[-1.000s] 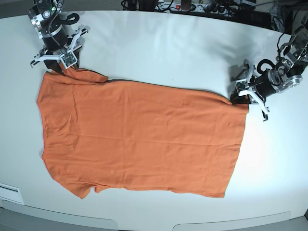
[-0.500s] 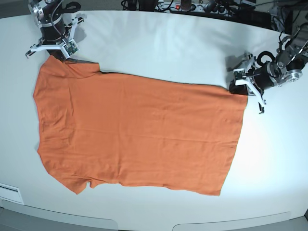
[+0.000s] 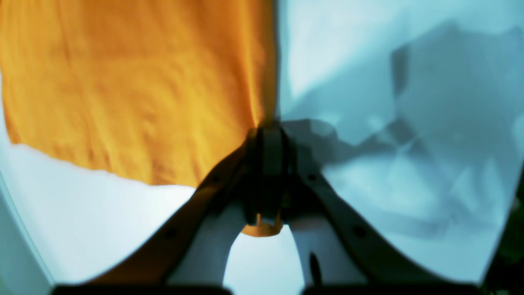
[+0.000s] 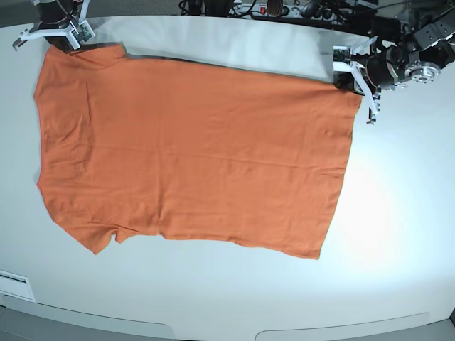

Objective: Fold the T-shirt properly
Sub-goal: 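Grasp the shoulder corners with both grippers and pull the shirt toward the robot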

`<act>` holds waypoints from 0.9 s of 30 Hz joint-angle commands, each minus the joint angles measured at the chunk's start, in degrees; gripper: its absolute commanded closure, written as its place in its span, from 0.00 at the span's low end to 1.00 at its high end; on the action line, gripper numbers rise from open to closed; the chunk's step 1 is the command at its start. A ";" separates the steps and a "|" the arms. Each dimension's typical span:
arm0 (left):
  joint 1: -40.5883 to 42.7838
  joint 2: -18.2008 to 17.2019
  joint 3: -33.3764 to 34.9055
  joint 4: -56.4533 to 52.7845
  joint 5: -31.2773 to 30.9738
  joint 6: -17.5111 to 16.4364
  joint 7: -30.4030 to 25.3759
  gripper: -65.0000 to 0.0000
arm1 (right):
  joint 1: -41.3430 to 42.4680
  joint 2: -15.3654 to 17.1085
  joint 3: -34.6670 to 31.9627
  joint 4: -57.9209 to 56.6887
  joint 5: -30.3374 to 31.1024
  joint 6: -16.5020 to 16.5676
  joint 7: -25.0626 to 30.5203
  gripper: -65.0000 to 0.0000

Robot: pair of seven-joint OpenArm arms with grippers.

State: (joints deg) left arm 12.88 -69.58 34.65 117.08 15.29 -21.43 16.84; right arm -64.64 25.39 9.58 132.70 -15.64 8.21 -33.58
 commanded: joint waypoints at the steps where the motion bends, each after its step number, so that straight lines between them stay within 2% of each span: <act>1: 0.63 -2.32 -0.48 1.88 0.15 1.18 1.27 1.00 | -1.73 0.35 0.55 1.05 -0.72 -0.70 -0.72 1.00; 7: 6.80 -5.86 -0.48 9.42 -0.79 4.61 9.05 1.00 | -7.32 0.35 0.55 1.05 -0.76 -0.68 -2.51 1.00; 12: 11.69 -5.99 -0.48 14.36 -0.24 7.50 15.74 1.00 | -9.68 0.35 0.55 1.05 -1.14 -0.70 -3.69 1.00; 18: 18.25 -5.97 -0.48 17.92 5.99 8.00 18.10 1.00 | -9.97 0.35 0.55 1.07 -1.18 -0.72 -3.76 1.00; 24: 24.68 -5.62 -0.48 17.92 15.02 13.00 22.25 1.00 | -9.81 0.37 0.55 1.07 -3.34 -0.90 -3.54 1.00; 27: 25.66 -5.46 -0.48 17.92 18.34 14.05 22.18 1.00 | -9.75 0.63 0.55 1.07 -4.15 -2.38 -2.71 1.00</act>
State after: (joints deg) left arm 38.57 -74.11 34.48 134.26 32.47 -8.12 38.61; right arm -73.49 25.61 9.61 132.75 -18.70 6.50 -36.34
